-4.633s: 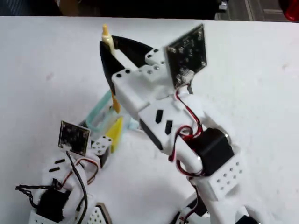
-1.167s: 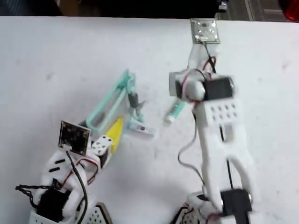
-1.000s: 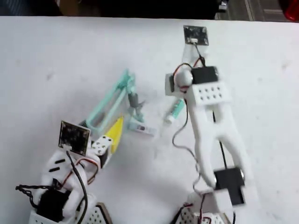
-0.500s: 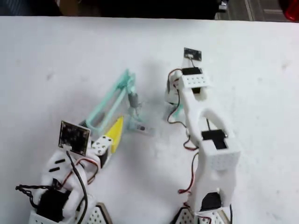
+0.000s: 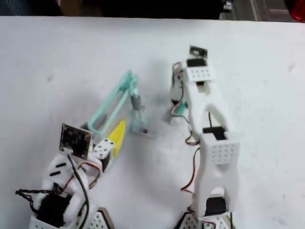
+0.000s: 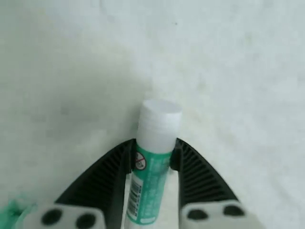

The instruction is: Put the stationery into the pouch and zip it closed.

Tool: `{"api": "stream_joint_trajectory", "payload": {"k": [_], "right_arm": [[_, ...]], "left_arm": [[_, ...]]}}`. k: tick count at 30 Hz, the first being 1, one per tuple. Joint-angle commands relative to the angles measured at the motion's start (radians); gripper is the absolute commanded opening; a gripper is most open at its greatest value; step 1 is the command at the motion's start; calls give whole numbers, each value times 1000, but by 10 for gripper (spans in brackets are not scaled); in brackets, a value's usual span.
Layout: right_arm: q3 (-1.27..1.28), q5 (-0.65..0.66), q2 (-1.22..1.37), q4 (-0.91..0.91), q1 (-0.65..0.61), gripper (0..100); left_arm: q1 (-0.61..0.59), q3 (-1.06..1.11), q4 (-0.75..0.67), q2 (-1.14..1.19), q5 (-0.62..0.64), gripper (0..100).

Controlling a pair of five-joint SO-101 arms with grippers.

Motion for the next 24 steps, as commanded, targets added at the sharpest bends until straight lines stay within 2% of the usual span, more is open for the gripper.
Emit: {"api": "stream_joint_trajectory", "payload": {"k": [1,6,9,13,17,20,24], "right_arm": [[-164,3,-160,117,8,16],[-361,3,-380,213,-2,16],[-482,11,-530,211,-54,16],[-575,158,-674,194,-223,16],[-575,298,-745,185,-424,16],[-580,308,-750,183,-521,16],[-574,313,-748,157,-578,16]], "left_arm": [[18,2,-21,2,11,190],[19,2,-21,2,11,192],[19,2,-21,2,11,193],[19,2,-21,2,11,196],[19,6,-14,2,12,264],[19,20,-18,2,12,275],[16,18,-18,2,12,275]]}}
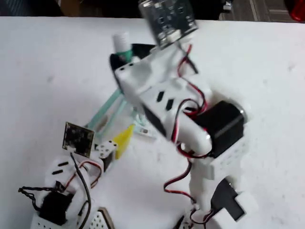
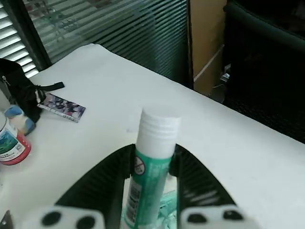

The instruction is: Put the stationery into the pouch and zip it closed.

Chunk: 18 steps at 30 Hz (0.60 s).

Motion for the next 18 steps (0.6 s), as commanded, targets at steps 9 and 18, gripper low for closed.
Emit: {"api": "stream_joint_trajectory", "payload": {"k": [9,18], "right_arm": [[-21,21,-31,25,-88,16],[121,21,-59,48,-107,16]], "left_arm": [[15,-9,-20,-1,12,275],[13,-9,-20,-1,12,275]]}}
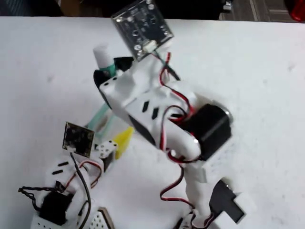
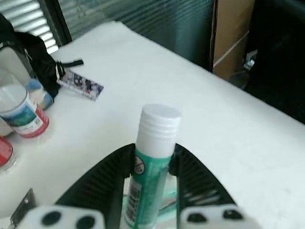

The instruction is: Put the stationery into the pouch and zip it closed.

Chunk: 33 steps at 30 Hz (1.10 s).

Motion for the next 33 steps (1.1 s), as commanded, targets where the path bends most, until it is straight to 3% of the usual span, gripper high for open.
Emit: {"api": "stream_joint_trajectory", "payload": {"k": [1,12,24,33], "right_arm": [[54,14,-61,27,-27,16],[305,14,-332,-25,-61,16],[790,14,-473,-690,-56,16],[948,14,-473,-769,-54,16]], "left_arm": [[13,-9,-20,-1,12,275],[13,-9,-21,-1,12,275],[13,-9,-21,-1,12,275],[13,-9,-23,-1,12,275]]}}
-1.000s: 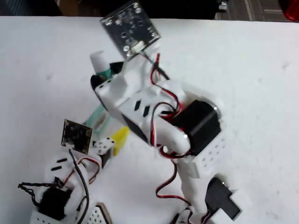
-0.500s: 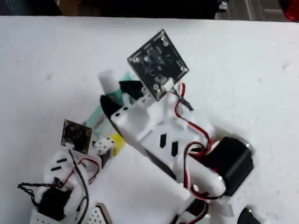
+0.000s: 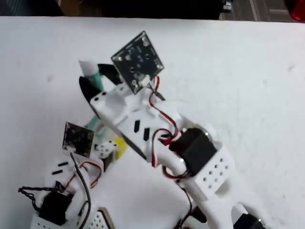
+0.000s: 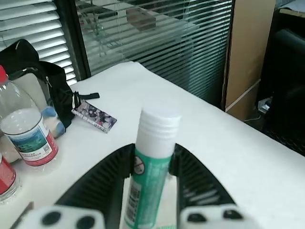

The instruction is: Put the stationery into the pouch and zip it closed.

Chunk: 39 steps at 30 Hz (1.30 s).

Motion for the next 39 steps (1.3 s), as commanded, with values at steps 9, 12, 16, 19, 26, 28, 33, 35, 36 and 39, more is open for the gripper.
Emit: {"api": "stream_joint_trajectory", "payload": {"k": [9,12,16,19,26,28,33,35,36,39], "right_arm": [[86,12,-45,-65,51,16],[86,12,-99,-65,51,16],[106,12,-193,-65,48,16],[167,12,-216,-74,48,16],[339,12,-216,-226,48,16],[379,12,-216,-295,48,16],[433,12,-216,-335,50,16],[457,12,-225,-334,51,16],[466,12,-226,-332,51,16],[493,12,-251,-278,44,16]], "left_arm": [[12,-9,-23,-1,40,278],[12,-9,-23,-1,75,279],[12,-9,-23,-1,75,279],[12,-9,-23,-1,75,279],[12,-9,-23,-1,75,279],[12,-9,-23,-1,75,279],[7,-9,-23,-1,75,279],[-15,-11,-29,-1,80,279],[-27,-9,-41,-1,81,279],[-58,-9,-51,-1,83,279]]}}
